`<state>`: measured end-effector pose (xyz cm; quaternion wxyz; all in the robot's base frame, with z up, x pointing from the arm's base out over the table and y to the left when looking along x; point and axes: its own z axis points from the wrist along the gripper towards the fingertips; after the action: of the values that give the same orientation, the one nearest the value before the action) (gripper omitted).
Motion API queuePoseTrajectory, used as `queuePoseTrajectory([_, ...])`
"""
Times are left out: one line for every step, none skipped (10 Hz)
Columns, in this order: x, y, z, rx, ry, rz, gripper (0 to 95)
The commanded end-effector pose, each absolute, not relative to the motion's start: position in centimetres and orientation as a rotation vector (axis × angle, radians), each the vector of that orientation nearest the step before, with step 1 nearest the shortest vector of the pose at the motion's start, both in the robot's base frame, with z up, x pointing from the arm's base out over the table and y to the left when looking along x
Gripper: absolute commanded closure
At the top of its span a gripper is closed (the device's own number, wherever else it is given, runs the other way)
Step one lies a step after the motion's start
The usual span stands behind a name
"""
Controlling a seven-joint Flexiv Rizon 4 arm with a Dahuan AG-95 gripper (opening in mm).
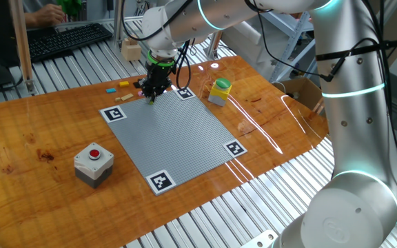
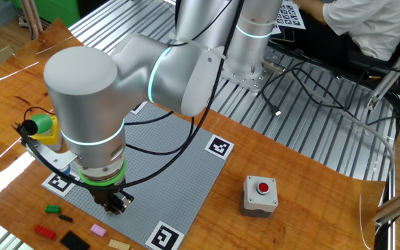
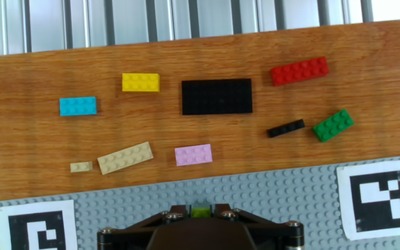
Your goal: Build with small Lego blocks
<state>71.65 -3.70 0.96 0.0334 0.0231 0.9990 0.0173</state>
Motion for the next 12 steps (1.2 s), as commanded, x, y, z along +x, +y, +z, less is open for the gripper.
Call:
queuePoseTrajectory([71.68,-3.66,0.76,0.063,3.072,0.051,95.0])
queuePoseTrajectory([71.68,-3.66,0.76,0.056,3.072,0.047,95.0])
queuePoseTrajectory([71.68,-3.66,0.73,0.049,3.066,0.050,95.0])
queuePoseTrajectory([71.69,-3.66,0.74,0.044,3.065,0.053,95.0])
queuePoseTrajectory([71.70,-3.65,0.74,0.040,3.064,0.052,95.0])
queuePoseTrajectory([71.70,-3.65,0.75,0.040,3.064,0.050,95.0])
queuePoseTrajectory([71.70,-3.65,0.75,0.033,3.063,0.045,95.0])
queuePoseTrajectory([71.71,-3.65,0.75,0.032,3.063,0.036,95.0])
queuePoseTrajectory([71.71,-3.65,0.75,0.034,3.064,0.035,95.0])
queuePoseTrajectory([71.72,-3.65,0.76,0.031,3.064,0.027,76.0])
queuePoseTrajectory([71.72,-3.65,0.72,0.026,3.063,0.022,76.0])
queuePoseTrajectory([71.73,-3.64,0.64,0.028,3.064,0.014,76.0])
